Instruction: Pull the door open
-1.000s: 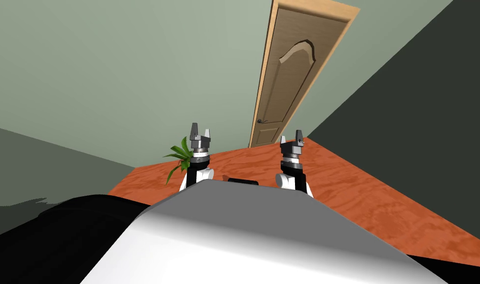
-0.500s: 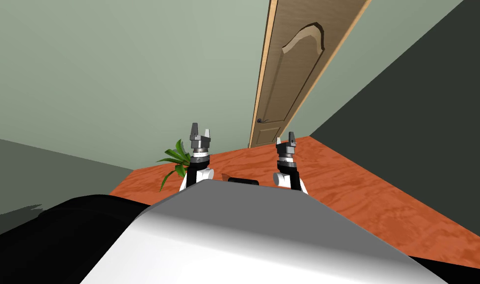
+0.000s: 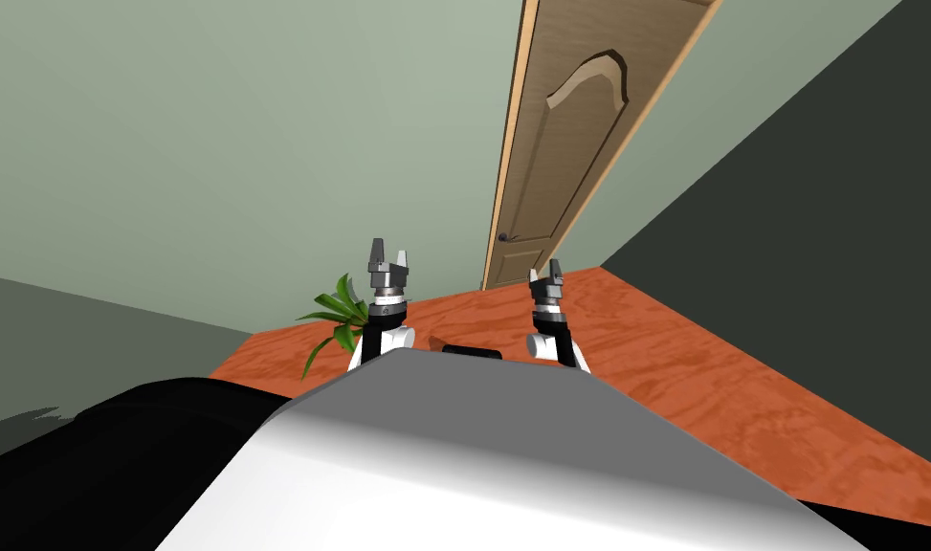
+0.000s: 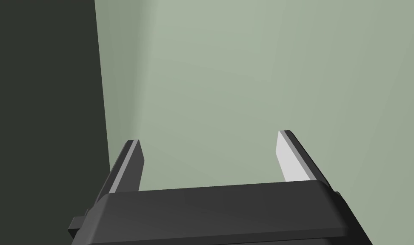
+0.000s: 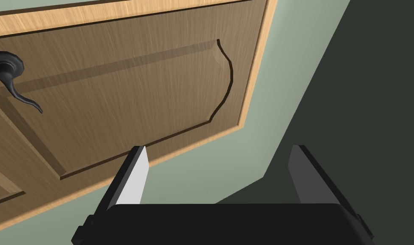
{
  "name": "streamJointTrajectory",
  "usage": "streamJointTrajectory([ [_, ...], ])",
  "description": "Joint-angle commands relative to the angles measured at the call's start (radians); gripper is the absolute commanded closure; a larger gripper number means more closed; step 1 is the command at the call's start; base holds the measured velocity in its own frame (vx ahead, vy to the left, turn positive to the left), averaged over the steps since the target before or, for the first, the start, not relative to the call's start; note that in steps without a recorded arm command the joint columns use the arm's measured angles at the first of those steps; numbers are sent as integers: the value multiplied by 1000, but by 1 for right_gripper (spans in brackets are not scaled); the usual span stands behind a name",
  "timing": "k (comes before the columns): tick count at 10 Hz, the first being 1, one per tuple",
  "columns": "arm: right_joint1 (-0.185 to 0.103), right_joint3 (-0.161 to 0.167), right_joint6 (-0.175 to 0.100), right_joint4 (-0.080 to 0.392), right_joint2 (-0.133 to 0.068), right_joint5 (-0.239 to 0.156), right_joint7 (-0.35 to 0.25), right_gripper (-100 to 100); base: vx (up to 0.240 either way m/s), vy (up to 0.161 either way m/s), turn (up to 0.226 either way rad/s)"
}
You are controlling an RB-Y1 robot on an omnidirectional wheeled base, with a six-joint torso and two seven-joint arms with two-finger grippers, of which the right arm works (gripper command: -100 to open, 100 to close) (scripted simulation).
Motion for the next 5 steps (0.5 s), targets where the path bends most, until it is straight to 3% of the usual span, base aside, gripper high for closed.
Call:
streamJointTrajectory([
  [1,-19,3,-15,43,-11,1,-9,-100,104,-17,-2],
  [5,-63,16,-46,144,-34,7,-26,-100,105,-21,-1],
])
